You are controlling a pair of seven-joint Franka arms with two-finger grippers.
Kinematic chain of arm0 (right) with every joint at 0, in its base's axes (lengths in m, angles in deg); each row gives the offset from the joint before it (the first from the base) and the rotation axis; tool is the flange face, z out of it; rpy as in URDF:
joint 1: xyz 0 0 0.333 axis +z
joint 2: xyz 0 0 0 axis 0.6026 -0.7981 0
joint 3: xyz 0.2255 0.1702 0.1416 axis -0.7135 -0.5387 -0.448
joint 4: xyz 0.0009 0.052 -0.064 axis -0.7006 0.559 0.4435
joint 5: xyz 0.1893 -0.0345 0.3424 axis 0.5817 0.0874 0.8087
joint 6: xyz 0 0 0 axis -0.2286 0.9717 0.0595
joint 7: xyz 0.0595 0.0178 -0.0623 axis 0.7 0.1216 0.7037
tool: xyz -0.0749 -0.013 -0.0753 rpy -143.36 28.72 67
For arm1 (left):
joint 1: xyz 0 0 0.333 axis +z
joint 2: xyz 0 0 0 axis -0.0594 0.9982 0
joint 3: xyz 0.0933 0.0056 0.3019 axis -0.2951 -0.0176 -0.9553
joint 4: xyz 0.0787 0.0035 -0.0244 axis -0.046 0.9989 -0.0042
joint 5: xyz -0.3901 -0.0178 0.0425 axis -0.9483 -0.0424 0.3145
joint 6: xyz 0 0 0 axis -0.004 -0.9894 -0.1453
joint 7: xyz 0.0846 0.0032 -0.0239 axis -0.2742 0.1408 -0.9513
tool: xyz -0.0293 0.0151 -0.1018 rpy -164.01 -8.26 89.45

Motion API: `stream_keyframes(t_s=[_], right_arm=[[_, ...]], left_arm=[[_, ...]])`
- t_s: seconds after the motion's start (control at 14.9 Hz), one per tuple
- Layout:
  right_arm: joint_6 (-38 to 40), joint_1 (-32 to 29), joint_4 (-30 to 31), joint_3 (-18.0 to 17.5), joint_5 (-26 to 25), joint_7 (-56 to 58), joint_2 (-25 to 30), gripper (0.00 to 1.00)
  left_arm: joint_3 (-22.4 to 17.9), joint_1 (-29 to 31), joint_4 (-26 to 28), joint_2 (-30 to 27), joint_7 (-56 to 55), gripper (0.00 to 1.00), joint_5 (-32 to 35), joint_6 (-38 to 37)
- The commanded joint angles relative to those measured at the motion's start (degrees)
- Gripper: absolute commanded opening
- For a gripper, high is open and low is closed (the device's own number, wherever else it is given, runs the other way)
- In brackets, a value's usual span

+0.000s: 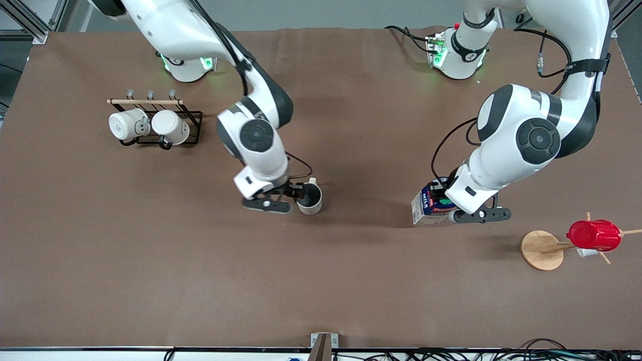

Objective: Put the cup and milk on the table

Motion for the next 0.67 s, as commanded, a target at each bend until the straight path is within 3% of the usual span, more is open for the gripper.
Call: stream_keyframes(t_s=[0.0, 0.2, 0.4, 0.61], right_arm=[[10.26, -8.28, 3.02, -0.92, -1.32, -0.26, 12.38, 1.00], [16.52, -18.82, 3.02, -1.01, -1.23, 2.36, 20.74, 1.00], [24.34, -27.45, 3.02, -0.84, -0.10, 17.18, 27.16, 1.00], [31.45, -35.62, 1.36, 0.56, 6.04, 33.36, 31.04, 1.00]], left_arm=[[0.14, -0.93, -1.52, 0.87, -1.49, 0.37, 0.27, -0.55], [0.05, -4.52, -1.78, 2.09, -6.23, 0.37, 0.27, -0.47], [-0.03, -9.09, -5.38, 5.25, -12.73, 0.37, 0.27, 0.06], [-0.03, -13.40, -10.47, 9.90, -19.59, 0.37, 0.27, 0.24]])
